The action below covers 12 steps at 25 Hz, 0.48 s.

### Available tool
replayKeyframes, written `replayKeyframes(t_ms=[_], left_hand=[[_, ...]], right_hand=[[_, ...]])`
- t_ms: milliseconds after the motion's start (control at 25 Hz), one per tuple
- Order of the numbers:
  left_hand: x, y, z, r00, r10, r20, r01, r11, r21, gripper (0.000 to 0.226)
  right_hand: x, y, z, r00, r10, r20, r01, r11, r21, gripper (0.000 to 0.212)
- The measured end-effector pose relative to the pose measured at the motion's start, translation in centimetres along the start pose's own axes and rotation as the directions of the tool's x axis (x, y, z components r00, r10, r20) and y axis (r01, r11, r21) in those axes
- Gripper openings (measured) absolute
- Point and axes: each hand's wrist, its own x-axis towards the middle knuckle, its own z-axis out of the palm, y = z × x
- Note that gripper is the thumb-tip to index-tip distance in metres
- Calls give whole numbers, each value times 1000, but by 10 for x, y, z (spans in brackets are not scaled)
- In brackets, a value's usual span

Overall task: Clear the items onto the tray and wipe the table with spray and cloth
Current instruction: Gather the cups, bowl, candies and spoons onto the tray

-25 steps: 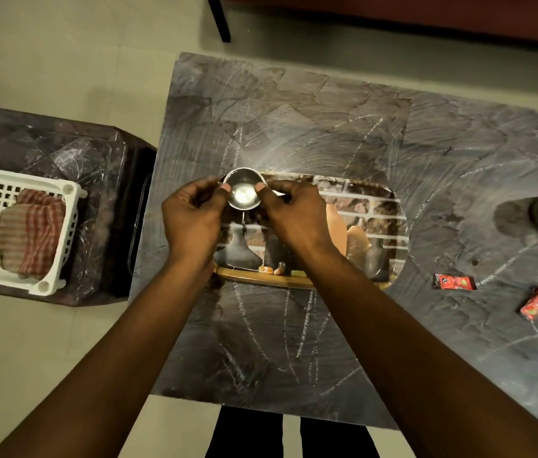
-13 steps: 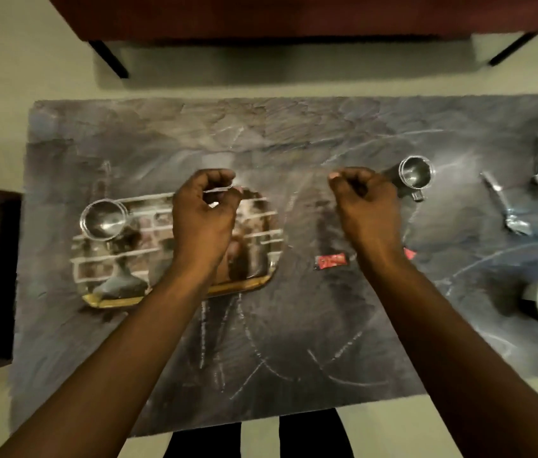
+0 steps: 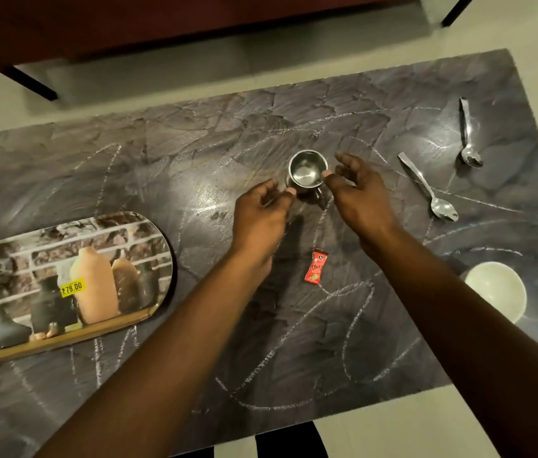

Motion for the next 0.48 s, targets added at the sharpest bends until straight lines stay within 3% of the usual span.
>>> replayKeyframes(t_ms=[120, 280, 480], left_hand=[[11, -3, 21, 999, -45, 3, 46, 996, -79, 17], [20, -11, 23, 1000, 4, -19, -5, 998, -61, 30], [15, 0, -23, 984, 59, -165, -76, 993, -95, 34]], right_hand=[[17, 4, 8, 995, -10, 100, 3, 998, 66, 45], [22, 4, 15, 994, -14, 113, 6, 997, 71, 26], [-4, -19, 51, 995, -73, 70, 72, 997, 6, 28]])
